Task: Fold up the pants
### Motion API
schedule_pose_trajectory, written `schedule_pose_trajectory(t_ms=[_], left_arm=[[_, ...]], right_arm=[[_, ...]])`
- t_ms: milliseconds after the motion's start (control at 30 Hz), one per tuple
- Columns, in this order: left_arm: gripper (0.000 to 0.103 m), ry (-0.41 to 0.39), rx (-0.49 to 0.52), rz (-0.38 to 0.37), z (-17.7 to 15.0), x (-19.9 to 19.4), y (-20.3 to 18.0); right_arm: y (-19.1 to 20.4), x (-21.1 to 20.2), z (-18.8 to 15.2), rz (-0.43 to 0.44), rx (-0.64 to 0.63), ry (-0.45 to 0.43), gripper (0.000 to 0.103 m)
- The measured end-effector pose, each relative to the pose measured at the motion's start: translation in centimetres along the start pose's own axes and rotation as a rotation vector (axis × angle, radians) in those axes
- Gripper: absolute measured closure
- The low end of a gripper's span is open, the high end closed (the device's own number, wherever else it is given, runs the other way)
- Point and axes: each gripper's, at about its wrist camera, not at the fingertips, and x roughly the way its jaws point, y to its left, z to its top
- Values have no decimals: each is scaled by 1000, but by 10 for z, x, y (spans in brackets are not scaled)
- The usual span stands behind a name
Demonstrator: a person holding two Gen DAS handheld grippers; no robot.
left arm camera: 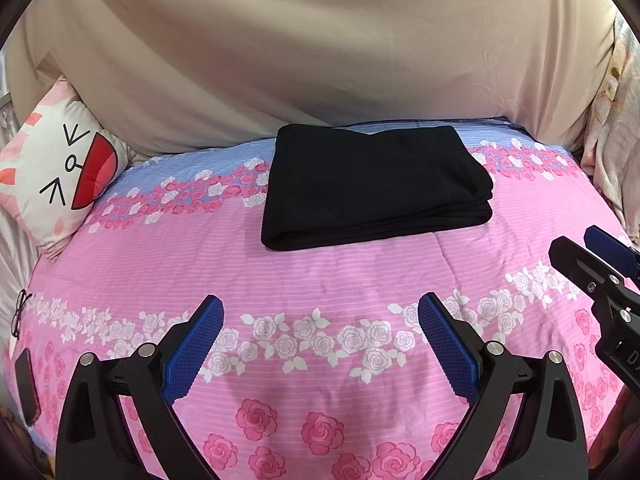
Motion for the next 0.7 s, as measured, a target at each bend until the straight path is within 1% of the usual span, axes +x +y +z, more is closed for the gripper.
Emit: schedule_pose_trajectory(t_ms=[100, 167, 267, 300, 367, 400, 467, 500, 533, 567, 600, 700], left_arm=[[7, 12, -3, -5, 0, 3, 1], [7, 18, -7, -25, 0, 5, 2], [9, 6, -18, -33, -1, 5, 3], [9, 3, -12, -50, -1, 4, 2], [9, -7, -3, -59, 0, 3, 0], [10, -16, 8, -43, 1, 2, -2], [11, -55, 45, 51, 0, -2, -8], [11, -56, 52, 69, 0, -2, -9], [11, -35, 56, 77, 0, 0, -10], [11, -26, 56, 65, 0, 0, -10], [11, -26, 58, 51, -1, 0, -10], [11, -19, 51, 47, -3, 0, -10]], right_arm=[[0, 1, 0, 1, -3, 1, 40], [0, 2, 0, 1, -3, 3, 40], [0, 2, 0, 2, -3, 4, 40], [-1, 2, 0, 1, -2, 4, 40], [-1, 2, 1, 1, -3, 4, 40], [-1, 3, 0, 1, -3, 4, 40], [-1, 4, 0, 3, -4, 4, 40], [-1, 4, 0, 2, -4, 3, 40], [-1, 4, 0, 1, -4, 2, 40], [-2, 4, -1, 0, -2, 1, 40], [-2, 4, -1, 1, -1, 1, 40], [-2, 4, -2, 0, -4, 3, 40]])
